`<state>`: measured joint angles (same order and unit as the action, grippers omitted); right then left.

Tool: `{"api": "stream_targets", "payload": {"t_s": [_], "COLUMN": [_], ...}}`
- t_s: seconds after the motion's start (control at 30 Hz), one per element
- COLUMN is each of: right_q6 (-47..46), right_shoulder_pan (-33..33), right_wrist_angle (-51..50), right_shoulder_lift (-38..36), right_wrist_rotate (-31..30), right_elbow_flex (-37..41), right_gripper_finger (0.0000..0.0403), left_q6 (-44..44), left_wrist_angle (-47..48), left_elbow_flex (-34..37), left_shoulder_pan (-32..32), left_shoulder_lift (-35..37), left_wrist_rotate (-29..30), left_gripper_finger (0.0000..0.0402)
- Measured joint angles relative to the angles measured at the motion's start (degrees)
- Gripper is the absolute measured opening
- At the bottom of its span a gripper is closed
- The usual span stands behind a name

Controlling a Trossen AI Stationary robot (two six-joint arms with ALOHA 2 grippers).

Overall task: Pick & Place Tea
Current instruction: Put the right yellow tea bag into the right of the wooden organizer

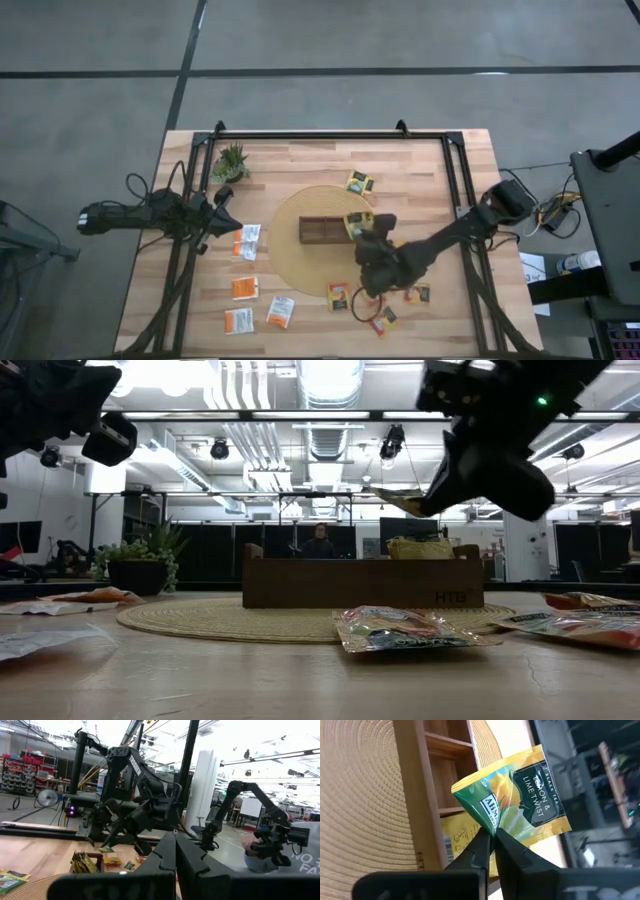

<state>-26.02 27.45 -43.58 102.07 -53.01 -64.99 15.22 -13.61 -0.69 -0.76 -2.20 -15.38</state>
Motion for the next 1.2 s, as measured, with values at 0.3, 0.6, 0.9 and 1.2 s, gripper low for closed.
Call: {"api": "stream_targets", "payload": {"t_s": [0.3, 0.6, 0.9, 1.2], "right_q6": [-7.28, -9.88, -10.01, -9.85], "right_shoulder_pan": [-3.21, -5.12, -5.44, -5.34], "right_wrist_angle": [-5.71, -5.56, -5.52, -5.54], "right_shoulder_lift": [0.80, 0.78, 0.76, 0.75], "right_wrist_rotate": [2.56, 5.09, 5.55, 5.55], "right_elbow_flex": [-0.39, 1.90, 1.71, 1.83], "right_gripper_finger": [0.0013, 0.0013, 0.0066, 0.0148], "left_q6": [0.01, 0.02, 0.02, 0.00], "left_wrist_angle": [0.03, 0.01, 0.01, 0.01], "left_elbow_flex": [0.01, 0.01, 0.00, 0.01], "left_shoulder_pan": [0.00, -0.01, 0.01, 0.00], "left_shoulder_lift": [0.01, 0.02, 0.02, 0.01], "left_wrist_rotate": [0.02, 0.02, 0.00, 0.01], "left_gripper_finger": [0.0000, 0.0000, 0.0000, 0.0000]}}
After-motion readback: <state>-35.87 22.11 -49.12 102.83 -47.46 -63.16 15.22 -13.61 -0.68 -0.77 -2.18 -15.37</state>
